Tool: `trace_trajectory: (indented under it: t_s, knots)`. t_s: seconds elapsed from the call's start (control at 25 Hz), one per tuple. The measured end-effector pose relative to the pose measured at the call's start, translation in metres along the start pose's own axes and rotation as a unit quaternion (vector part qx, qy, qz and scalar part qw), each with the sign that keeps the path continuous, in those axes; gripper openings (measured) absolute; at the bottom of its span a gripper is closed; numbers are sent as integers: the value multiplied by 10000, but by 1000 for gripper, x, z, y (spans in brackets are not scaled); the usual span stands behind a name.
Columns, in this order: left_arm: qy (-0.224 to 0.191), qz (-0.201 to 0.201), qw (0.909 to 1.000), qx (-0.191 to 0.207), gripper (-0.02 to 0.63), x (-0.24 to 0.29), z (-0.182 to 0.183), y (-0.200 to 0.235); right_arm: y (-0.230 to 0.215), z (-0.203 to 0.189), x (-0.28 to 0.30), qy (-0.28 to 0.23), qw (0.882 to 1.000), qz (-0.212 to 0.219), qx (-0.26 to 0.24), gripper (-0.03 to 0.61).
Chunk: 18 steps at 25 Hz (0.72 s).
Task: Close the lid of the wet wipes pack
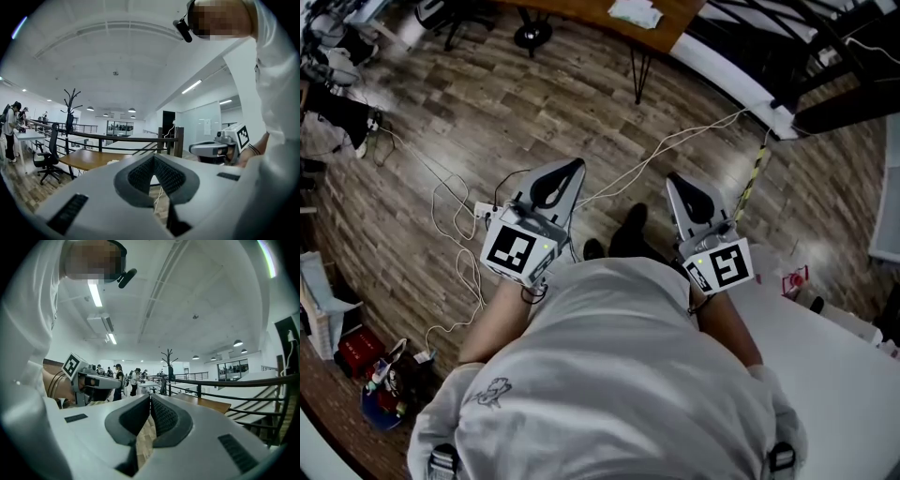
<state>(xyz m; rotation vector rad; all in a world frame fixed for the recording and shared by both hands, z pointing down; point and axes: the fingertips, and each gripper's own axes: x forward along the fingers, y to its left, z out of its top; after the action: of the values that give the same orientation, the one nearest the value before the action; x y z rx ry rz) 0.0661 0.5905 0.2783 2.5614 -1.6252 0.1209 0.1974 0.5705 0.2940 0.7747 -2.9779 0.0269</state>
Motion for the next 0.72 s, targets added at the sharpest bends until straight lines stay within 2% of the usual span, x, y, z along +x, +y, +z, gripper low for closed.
trace_trajectory:
  t_s: [0.32, 0.72]
  knots:
    - [151, 34, 9999, 64, 9, 77, 1, 5, -81, -12, 11, -63, 9997, 115, 195, 34]
    - [-18, 203, 9997, 98, 9, 160, 28, 7, -164, -8, 23, -88, 9992, 344, 204, 34]
